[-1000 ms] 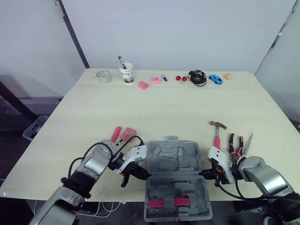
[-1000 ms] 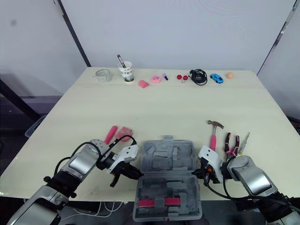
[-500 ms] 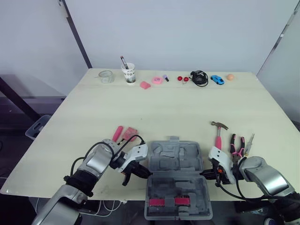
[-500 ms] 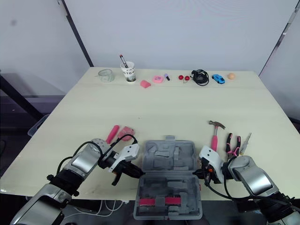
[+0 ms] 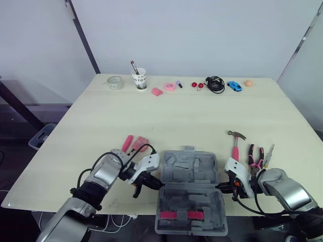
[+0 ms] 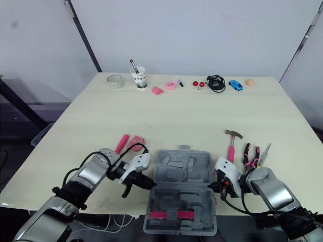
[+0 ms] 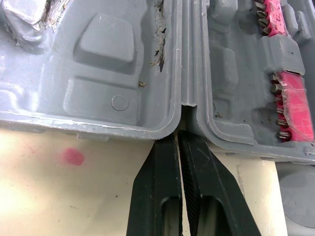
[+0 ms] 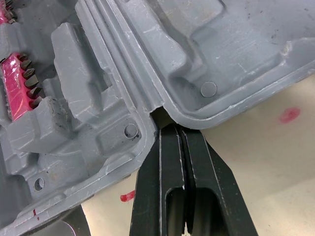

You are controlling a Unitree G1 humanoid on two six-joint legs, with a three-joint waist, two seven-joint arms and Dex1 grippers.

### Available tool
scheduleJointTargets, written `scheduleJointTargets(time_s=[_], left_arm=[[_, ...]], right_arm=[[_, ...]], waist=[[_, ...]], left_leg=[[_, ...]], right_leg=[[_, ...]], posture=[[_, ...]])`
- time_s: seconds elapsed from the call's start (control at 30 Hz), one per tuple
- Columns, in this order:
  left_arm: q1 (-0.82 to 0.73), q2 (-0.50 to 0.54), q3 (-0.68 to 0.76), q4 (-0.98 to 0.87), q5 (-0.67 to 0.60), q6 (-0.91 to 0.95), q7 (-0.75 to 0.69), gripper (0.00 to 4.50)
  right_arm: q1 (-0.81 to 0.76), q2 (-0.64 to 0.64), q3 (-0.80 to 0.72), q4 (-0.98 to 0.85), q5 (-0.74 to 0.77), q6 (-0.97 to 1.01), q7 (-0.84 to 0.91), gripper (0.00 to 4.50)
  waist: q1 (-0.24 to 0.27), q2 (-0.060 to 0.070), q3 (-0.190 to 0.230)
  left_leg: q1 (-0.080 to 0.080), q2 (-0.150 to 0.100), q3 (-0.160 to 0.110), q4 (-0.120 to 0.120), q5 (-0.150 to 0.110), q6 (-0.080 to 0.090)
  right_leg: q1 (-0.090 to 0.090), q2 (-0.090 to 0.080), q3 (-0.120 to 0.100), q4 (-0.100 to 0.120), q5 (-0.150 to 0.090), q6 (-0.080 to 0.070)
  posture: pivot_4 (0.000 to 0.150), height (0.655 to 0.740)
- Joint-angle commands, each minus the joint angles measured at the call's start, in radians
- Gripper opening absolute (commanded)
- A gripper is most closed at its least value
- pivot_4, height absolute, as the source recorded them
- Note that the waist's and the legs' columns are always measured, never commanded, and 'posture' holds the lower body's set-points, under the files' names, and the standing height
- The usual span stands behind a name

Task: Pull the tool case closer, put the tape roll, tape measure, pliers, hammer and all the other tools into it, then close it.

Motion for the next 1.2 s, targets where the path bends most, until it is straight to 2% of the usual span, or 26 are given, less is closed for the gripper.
scheduleJointTargets(time_s=[0.03, 0.9, 1.2], left_arm=[[-0.007, -0.017, -0.013, 0.018, 0.02, -0.008, 0.044, 0.18], [0.012, 0.029, 0.011, 0.021, 0.02, -0.014, 0.048, 0.18], [0.059, 0.082, 0.077, -0.059, -0.045, 0.016, 0.05, 0.18]], right_arm=[[-0.005, 0.016, 0.01, -0.034, 0.029, -0.019, 0.008, 0.0], [0.035, -0.054, -0.033, 0.028, 0.011, -0.117, 0.005, 0.0], [0.071, -0.057, -0.105, 0.018, 0.028, -0.184, -0.034, 0.0]], waist=[[0.0, 0.0, 0.0], [0.0, 0.0, 0.0], [-0.005, 0.0, 0.0]], left_leg=[[0.0, 0.0, 0.0, 0.0, 0.0, 0.0], [0.0, 0.0, 0.0, 0.0, 0.0, 0.0], [0.0, 0.0, 0.0, 0.0, 0.0, 0.0]], right_leg=[[0.0, 0.0, 0.0, 0.0, 0.0, 0.0], [0.0, 0.0, 0.0, 0.0, 0.0, 0.0], [0.0, 0.0, 0.0, 0.0, 0.0, 0.0]], posture=[[0.15, 0.74], [0.15, 0.74], [0.15, 0.74]])
